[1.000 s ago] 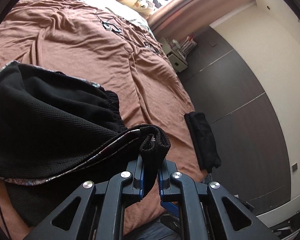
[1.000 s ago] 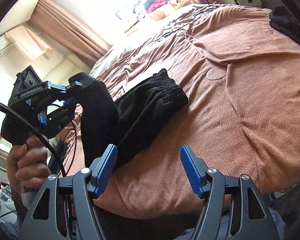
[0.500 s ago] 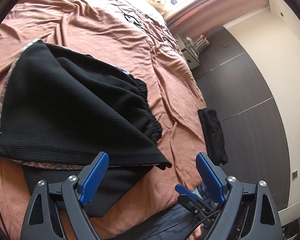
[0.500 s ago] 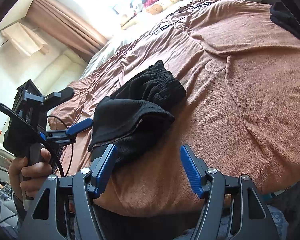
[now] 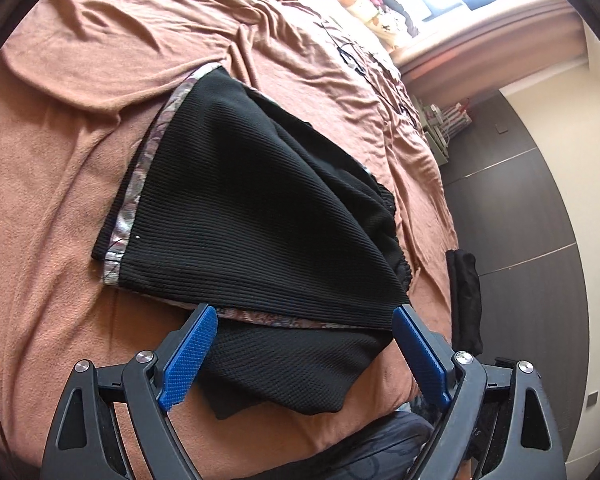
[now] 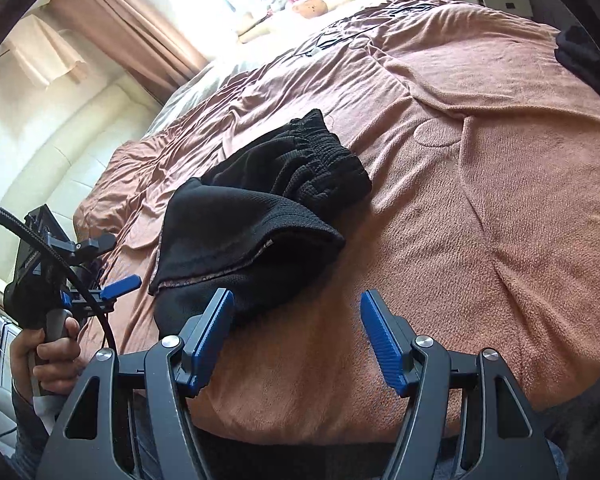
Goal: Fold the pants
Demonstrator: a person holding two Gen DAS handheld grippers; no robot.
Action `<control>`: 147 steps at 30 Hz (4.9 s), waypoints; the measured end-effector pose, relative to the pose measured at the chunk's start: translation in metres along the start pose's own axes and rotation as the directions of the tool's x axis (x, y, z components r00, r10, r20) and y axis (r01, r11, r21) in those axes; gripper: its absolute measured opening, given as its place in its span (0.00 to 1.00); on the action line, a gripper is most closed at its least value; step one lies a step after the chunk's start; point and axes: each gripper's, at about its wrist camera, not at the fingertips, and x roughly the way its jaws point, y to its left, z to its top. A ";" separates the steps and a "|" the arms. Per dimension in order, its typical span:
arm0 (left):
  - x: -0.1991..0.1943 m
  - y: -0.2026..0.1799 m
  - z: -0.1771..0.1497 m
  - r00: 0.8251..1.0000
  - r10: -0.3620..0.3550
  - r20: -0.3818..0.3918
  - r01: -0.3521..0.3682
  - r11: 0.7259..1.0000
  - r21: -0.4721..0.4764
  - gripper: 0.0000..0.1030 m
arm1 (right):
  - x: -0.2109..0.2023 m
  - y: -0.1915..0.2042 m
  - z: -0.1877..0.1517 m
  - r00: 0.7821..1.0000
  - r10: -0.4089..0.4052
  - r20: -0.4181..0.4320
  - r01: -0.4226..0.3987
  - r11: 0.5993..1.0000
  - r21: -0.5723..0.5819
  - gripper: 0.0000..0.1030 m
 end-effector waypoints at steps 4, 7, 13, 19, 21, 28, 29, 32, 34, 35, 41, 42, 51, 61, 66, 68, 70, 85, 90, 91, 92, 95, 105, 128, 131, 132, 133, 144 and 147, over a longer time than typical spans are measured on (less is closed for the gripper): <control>0.004 0.016 -0.003 1.000 0.026 -0.017 -0.027 0.998 -0.048 0.88 | 0.012 0.003 0.003 1.000 -0.013 -0.015 0.013 1.000 -0.011 0.62; 0.010 0.023 -0.005 0.999 0.034 -0.028 -0.036 0.997 -0.071 0.88 | 0.019 0.005 0.004 1.000 -0.016 -0.026 0.016 1.000 -0.010 0.62; 0.031 0.032 -0.006 0.998 0.058 -0.036 -0.062 0.991 -0.115 0.88 | 0.025 0.002 0.005 1.000 -0.005 -0.031 0.006 1.000 0.009 0.62; 0.040 0.041 0.005 0.997 0.073 0.036 -0.066 0.985 -0.158 0.84 | 0.036 -0.003 0.004 0.999 0.001 -0.048 0.001 1.000 0.023 0.62; 0.041 0.046 0.014 0.996 0.073 0.049 -0.063 0.981 -0.183 0.79 | 0.040 -0.003 0.005 0.999 -0.005 -0.053 0.006 1.000 0.017 0.62; 0.030 0.053 0.046 0.990 0.089 0.110 -0.065 0.976 -0.206 0.40 | 0.050 -0.002 0.006 0.997 -0.013 -0.072 0.012 1.000 -0.008 0.62; 0.027 0.052 0.048 0.988 0.090 0.124 -0.064 0.978 -0.200 0.34 | 0.050 -0.001 0.006 0.998 -0.018 -0.067 0.018 1.000 -0.012 0.62; 0.019 0.046 0.056 0.984 0.087 0.153 -0.061 0.984 -0.170 0.19 | 0.052 0.002 0.007 0.998 -0.031 -0.053 0.029 0.999 -0.032 0.62; 0.015 0.040 0.063 0.982 0.084 0.170 -0.059 0.988 -0.145 0.13 | 0.053 0.004 0.007 0.998 -0.043 -0.039 0.041 0.998 -0.044 0.62; 0.013 0.036 0.066 0.981 0.082 0.177 -0.058 0.989 -0.133 0.12 | 0.054 0.004 0.008 0.998 -0.050 -0.034 0.049 0.998 -0.051 0.62; 0.001 0.006 0.086 0.975 0.063 0.214 -0.054 0.997 -0.046 0.09 | 0.047 0.011 0.009 0.994 -0.099 0.044 0.103 0.990 -0.092 0.59; -0.001 -0.001 0.089 0.973 0.059 0.222 -0.054 0.998 -0.027 0.09 | 0.044 0.012 0.009 0.993 -0.096 0.066 0.102 0.990 -0.097 0.59; -0.010 -0.046 0.115 0.967 0.030 0.253 -0.054 0.995 0.086 0.09 | 0.031 0.013 0.000 0.994 0.004 0.108 0.009 0.993 -0.117 0.08; 0.013 -0.090 0.153 0.975 0.015 0.222 -0.054 0.984 0.172 0.09 | 0.026 0.001 0.003 0.991 0.094 0.094 -0.087 0.994 -0.072 0.05; 0.042 -0.108 0.167 0.979 0.043 0.198 -0.086 0.974 0.209 0.09 | 0.026 -0.007 0.002 0.988 0.127 0.084 -0.126 0.992 -0.017 0.05; 0.055 -0.114 0.171 0.981 0.054 0.189 -0.096 0.970 0.222 0.09 | 0.027 -0.011 0.002 0.987 0.140 0.079 -0.141 0.990 0.008 0.05; 0.066 -0.121 0.175 0.982 0.060 0.178 -0.102 0.967 0.234 0.09 | 0.029 -0.017 0.004 0.986 0.149 0.075 -0.151 0.988 0.032 0.05; 0.107 -0.131 0.166 0.988 0.112 0.102 -0.135 0.956 0.259 0.56 | 0.042 -0.039 0.010 0.983 0.172 0.057 -0.179 0.972 0.152 0.05; 0.092 -0.110 0.145 0.986 0.139 0.096 -0.159 0.953 0.257 0.56 | 0.041 -0.043 0.009 0.982 0.184 0.052 -0.190 0.967 0.168 0.05; 0.089 -0.105 0.139 0.985 0.145 0.092 -0.164 0.953 0.254 0.56 | 0.040 -0.044 0.008 0.981 0.188 0.052 -0.194 0.966 0.169 0.05; 0.085 -0.100 0.133 0.985 0.150 0.085 -0.167 0.954 0.250 0.56 | 0.039 -0.044 0.007 0.980 0.191 0.051 -0.197 0.966 0.169 0.05; 0.074 -0.083 0.118 0.984 0.165 0.070 -0.177 0.956 0.236 0.56 | 0.039 -0.044 0.007 0.981 0.188 0.047 -0.194 0.967 0.167 0.05; 0.032 -0.040 0.071 0.980 0.187 0.068 -0.196 0.963 0.185 0.56 | 0.036 -0.056 0.003 0.985 0.172 0.014 -0.170 0.959 0.227 0.05; -0.001 0.007 0.010 0.978 0.191 0.084 -0.195 0.980 0.034 0.56 | -0.006 -0.020 0.057 0.994 0.093 0.055 -0.094 0.996 0.013 0.42; -0.003 0.009 0.010 0.976 0.196 0.094 -0.199 0.980 0.020 0.56 | 0.005 -0.012 0.079 0.994 0.102 0.025 -0.102 0.995 -0.012 0.42; -0.003 0.010 0.010 0.976 0.196 0.097 -0.198 0.980 0.017 0.56 | 0.009 -0.010 0.086 0.994 0.107 0.015 -0.106 0.994 -0.018 0.42; -0.003 0.011 0.010 0.976 0.192 0.099 -0.194 0.981 0.010 0.56 | 0.014 -0.009 0.093 0.994 0.112 0.005 -0.112 0.993 -0.023 0.42; 0.002 0.020 0.008 0.979 0.170 0.110 -0.167 0.985 -0.034 0.56 | 0.089 0.007 0.151 0.980 0.156 -0.124 -0.161 0.986 -0.037 0.42; 0.004 0.024 0.008 0.980 0.164 0.109 -0.160 0.986 -0.049 0.56 | 0.108 0.011 0.159 0.979 0.137 -0.154 -0.145 0.989 -0.042 0.42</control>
